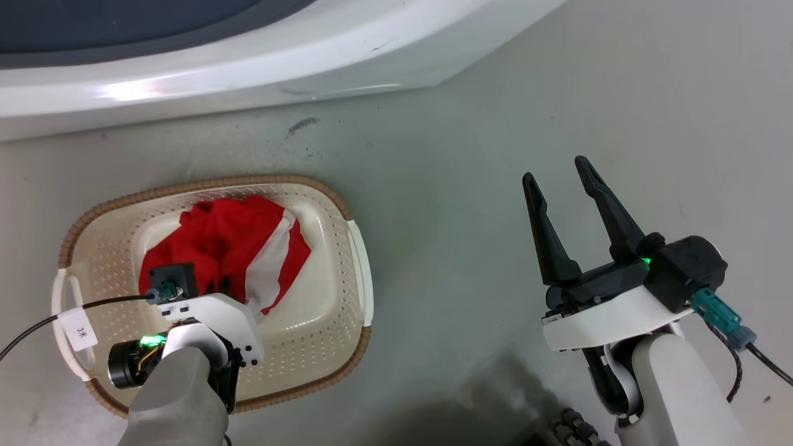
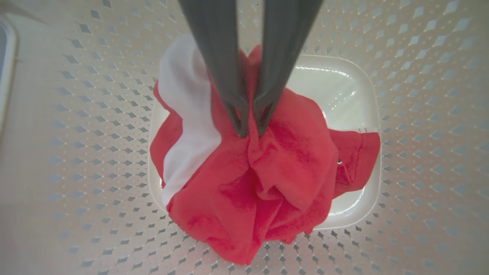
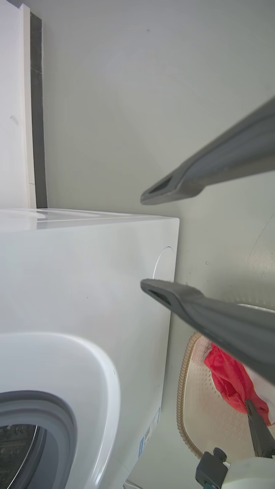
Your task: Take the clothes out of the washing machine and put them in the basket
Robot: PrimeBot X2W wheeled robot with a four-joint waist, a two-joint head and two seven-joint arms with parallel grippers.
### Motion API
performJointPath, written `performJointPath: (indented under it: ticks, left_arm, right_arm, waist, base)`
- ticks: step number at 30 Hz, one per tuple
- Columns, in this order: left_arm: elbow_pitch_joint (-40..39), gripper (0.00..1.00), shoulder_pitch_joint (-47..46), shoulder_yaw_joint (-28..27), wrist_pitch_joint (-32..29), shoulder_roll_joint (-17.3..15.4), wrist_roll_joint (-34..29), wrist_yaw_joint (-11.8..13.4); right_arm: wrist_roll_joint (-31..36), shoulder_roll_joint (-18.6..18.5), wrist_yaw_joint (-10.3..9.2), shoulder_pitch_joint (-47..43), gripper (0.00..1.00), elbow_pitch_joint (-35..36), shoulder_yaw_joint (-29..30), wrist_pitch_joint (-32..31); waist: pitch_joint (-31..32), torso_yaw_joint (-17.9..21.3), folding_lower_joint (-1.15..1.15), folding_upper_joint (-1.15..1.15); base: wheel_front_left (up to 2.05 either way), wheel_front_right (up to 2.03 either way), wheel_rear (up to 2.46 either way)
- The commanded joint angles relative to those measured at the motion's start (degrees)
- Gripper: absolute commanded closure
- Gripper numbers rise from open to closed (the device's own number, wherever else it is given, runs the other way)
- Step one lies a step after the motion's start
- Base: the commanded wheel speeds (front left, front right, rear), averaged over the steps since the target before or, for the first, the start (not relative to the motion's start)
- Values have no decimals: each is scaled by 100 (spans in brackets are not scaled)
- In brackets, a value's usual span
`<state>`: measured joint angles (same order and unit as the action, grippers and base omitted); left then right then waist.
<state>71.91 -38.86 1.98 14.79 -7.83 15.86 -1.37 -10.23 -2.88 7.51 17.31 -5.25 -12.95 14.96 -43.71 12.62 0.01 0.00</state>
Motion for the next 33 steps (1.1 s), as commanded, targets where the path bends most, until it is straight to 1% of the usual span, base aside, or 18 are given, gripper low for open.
performJointPath:
  ticks: [1,5,8,12,15,20,21,22,24,25,29,33]
  left_arm:
    - [37,0,-35,32,24,-13,-23,20]
    - [42,0,150,71,45,57,-28,-57]
    - [-241,0,284,104,47,109,-61,-80]
    - [-780,0,717,103,40,222,-125,-63]
    - [-1251,0,1019,82,41,300,-183,-28]
    - [-2204,0,1509,4,41,404,-299,19]
    - [-2204,0,1509,4,41,404,-299,19]
    - [-2421,0,1583,-8,41,416,-334,28]
    - [-2892,0,1729,-11,41,437,-421,62]
    - [-3336,0,1871,-33,42,449,-489,66]
    - [-4166,0,2080,-51,42,473,-697,95]
    - [-4740,0,2205,-55,42,480,-832,121]
  right_arm:
    - [1,1,-4,60,0,-39,28,30]
    - [60,0,-4,-56,0,-120,83,27]
    - [87,-1,-4,-208,0,-150,153,27]
    - [127,-1,-4,-468,0,-217,306,28]
    - [181,-1,-4,-699,0,-260,433,28]
    - [290,-1,-4,-1013,0,-182,619,-10]
    - [290,-1,-4,-1013,0,-182,619,-10]
    - [302,-1,-4,-1057,0,-145,648,-27]
    - [346,-1,-3,-1142,0,-64,690,-62]
    - [384,-1,-4,-1226,0,26,743,-127]
    - [420,-1,-4,-1401,0,163,827,-243]
    - [438,-1,-4,-1538,0,279,870,-335]
  waist:
    - [169,-65,-1,0]
    - [680,-185,-1,0]
    - [1096,-284,-1,0]
    - [1748,-426,-1,0]
    - [2179,-539,-1,0]
    - [2661,-716,-1,0]
    - [2661,-716,-1,0]
    - [2727,-748,-1,0]
    - [2859,-801,-1,0]
    - [2966,-855,-1,0]
    - [3187,-951,-1,0]
    - [3350,-1022,-1,0]
  base:
    - [0,0,0]
    - [0,0,0]
    - [0,0,0]
    - [0,0,0]
    - [0,0,0]
    - [0,0,0]
    - [0,0,0]
    - [0,0,0]
    - [0,0,0]
    - [0,0,0]
    - [0,0,0]
    - [0,0,0]
